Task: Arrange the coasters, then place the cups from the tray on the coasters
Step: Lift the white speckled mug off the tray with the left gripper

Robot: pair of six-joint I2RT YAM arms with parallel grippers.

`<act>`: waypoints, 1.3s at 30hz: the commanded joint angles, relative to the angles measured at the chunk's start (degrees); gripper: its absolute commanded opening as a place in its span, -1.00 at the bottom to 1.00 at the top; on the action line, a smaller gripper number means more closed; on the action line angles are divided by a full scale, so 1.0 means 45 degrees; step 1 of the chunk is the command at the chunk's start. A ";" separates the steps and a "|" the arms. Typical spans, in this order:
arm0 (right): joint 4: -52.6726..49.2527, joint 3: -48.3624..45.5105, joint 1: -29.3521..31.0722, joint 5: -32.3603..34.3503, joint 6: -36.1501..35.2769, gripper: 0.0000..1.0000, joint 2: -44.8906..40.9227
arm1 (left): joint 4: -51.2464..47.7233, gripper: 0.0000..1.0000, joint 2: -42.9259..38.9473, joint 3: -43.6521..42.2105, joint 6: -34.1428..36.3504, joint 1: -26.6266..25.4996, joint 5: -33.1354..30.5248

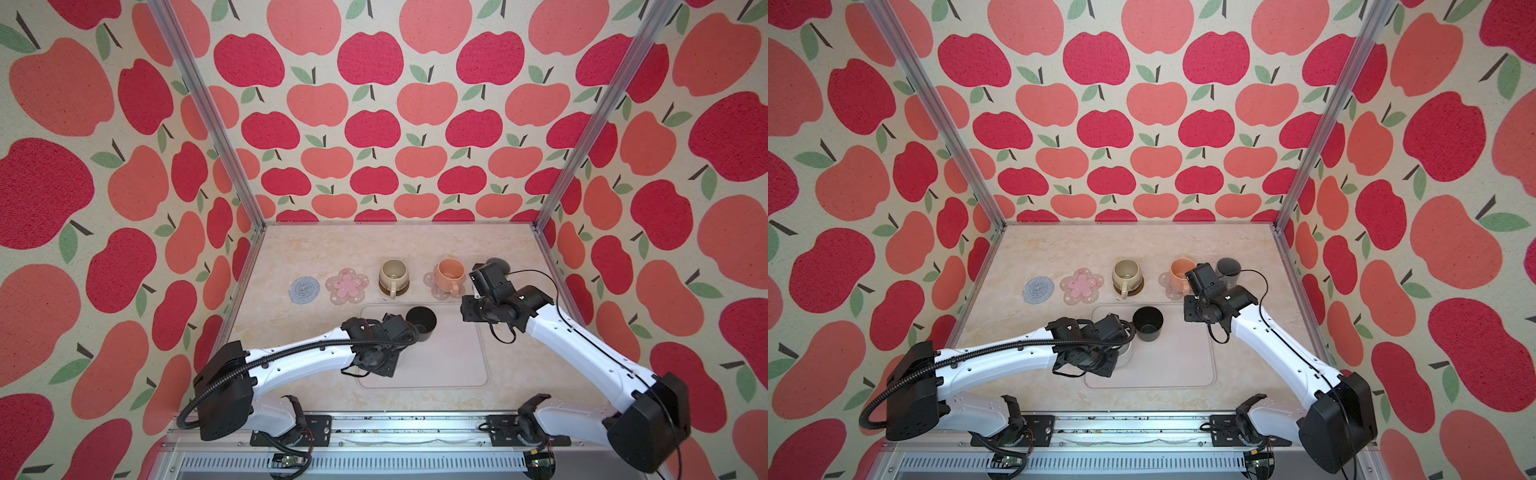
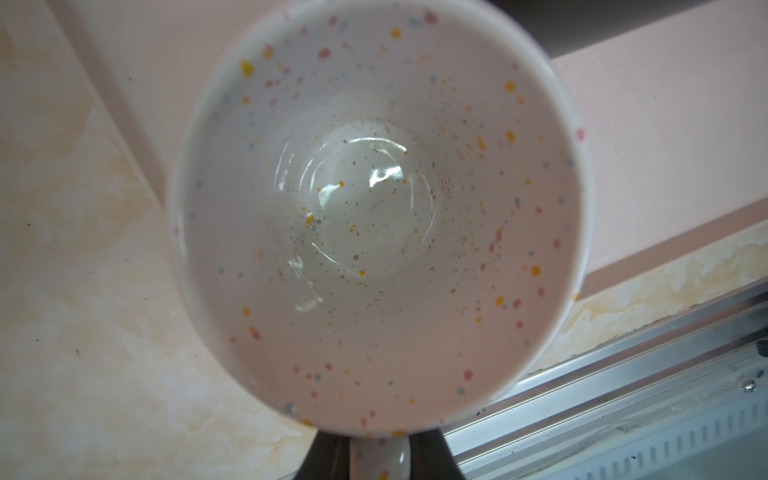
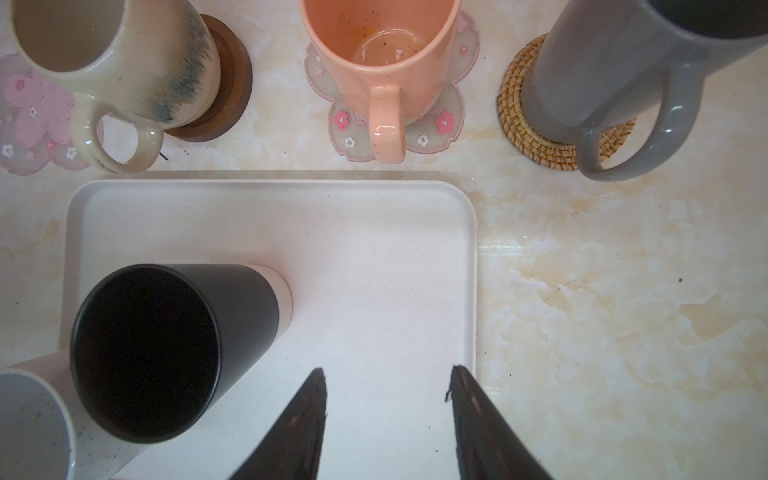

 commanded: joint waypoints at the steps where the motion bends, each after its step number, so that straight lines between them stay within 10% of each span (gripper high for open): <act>1: -0.0094 -0.0181 0.0103 0.0117 -0.0087 0.02 -0.0232 | -0.0651 -0.48 -0.0351 0.0517 -0.0220 -0.0002 -0.0561; 13: -0.0220 -0.0319 0.0104 0.0106 0.0130 0.03 -0.0675 | 0.0346 -0.36 -0.0301 -0.0627 -0.0570 -0.0061 0.0308; 28: -0.0363 -0.0192 0.0161 0.0123 0.0364 0.03 -0.0823 | 0.0254 -0.80 -0.0903 -0.0956 -0.0693 -0.0002 -0.0125; 39: -0.0499 -0.0172 0.0208 0.0258 0.0413 0.04 -0.1047 | -0.0874 -0.59 -0.0549 0.0093 0.0249 -0.0012 -0.0174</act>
